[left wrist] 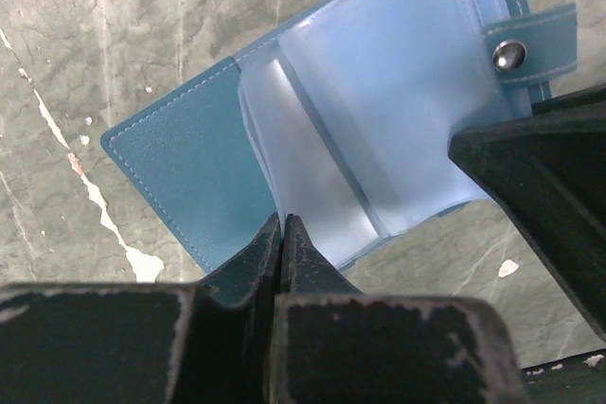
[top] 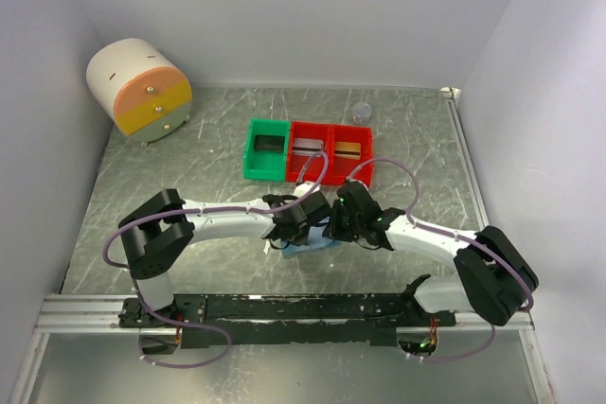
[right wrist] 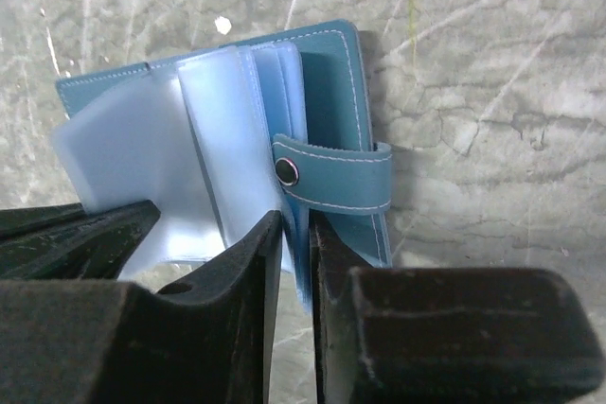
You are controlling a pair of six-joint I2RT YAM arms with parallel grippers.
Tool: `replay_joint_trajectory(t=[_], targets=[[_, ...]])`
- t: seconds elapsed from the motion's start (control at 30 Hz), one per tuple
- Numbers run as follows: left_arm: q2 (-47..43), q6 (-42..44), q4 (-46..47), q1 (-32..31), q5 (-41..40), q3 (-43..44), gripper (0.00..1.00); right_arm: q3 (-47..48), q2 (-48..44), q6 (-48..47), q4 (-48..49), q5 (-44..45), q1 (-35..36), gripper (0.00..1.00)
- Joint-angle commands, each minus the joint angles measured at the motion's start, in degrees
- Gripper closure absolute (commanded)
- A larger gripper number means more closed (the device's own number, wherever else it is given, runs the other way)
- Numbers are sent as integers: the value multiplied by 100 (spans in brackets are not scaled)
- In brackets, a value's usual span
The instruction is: Take the credit cards out of the card holder
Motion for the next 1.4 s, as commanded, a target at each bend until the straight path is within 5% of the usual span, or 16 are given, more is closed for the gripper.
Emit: replay_joint_trajectory(t=[0.0,0.23,0.43,0.73,1.03,1.37], targets=[[-139,205,-82,-25,144,-81,93,81,91,112,287,74,-77,81],[-317,422,87,-27,234,-271,93,192,278,-194,522,-196,-432,80],[-233,385,-25,-25,120,-197,93,23,474,-817,1193,-1177,-407,93],[-206,260,216,-20,121,-215,93,-301,329,-1127,1763,-2089,-167,95],[-191,202,374,-7,200,-300,93,-804,685,411,3745,-3077,-158,95],[-376,105,335,15,128,-465,93,-1304,1655,2239,5948,-3241,-207,94]])
